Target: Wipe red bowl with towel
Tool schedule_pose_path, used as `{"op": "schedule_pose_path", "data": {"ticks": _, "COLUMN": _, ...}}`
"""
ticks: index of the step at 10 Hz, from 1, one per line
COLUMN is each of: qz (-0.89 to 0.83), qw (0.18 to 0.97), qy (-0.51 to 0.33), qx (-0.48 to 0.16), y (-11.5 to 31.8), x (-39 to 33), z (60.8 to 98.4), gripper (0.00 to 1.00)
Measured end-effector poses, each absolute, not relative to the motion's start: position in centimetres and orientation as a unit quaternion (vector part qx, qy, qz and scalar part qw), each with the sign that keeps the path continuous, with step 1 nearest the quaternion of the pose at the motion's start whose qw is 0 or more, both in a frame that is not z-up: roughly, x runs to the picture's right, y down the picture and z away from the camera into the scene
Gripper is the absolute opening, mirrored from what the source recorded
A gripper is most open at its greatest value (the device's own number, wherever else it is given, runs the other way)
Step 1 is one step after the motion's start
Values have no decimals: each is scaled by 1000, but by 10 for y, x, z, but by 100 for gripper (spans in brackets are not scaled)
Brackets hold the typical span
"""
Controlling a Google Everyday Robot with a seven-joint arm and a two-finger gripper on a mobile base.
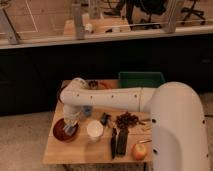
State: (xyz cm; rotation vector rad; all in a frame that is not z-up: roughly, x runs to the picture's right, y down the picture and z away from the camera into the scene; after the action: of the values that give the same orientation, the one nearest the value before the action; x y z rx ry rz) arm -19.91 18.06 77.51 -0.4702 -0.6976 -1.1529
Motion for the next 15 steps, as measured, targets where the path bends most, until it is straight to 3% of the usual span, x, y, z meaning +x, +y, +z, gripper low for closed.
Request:
{"op": "schedule_pose_path", "data": {"ticks": 4, "qz": -566, "qw": 726, "qy": -331, "qx": -207, "y": 203, "x": -235, "z": 755, "gripper": 0}}
{"op": "schedule_pose_path", "data": {"ticks": 8, "qz": -578, "qw": 714, "qy": -333, "qx": -212, "y": 218, "x": -210, "z": 747, "gripper": 0}}
{"op": "schedule_pose_path", "data": {"ticks": 11, "qz": -563, "qw": 730, "qy": -319, "qx": -220, "y": 209, "x": -175, "z": 760, "gripper": 0}}
{"op": "schedule_pose_path", "data": {"ticks": 15, "qz": -555, "qw": 743, "qy": -313, "qx": -204, "y": 185, "x": -186, "z": 760, "gripper": 0}}
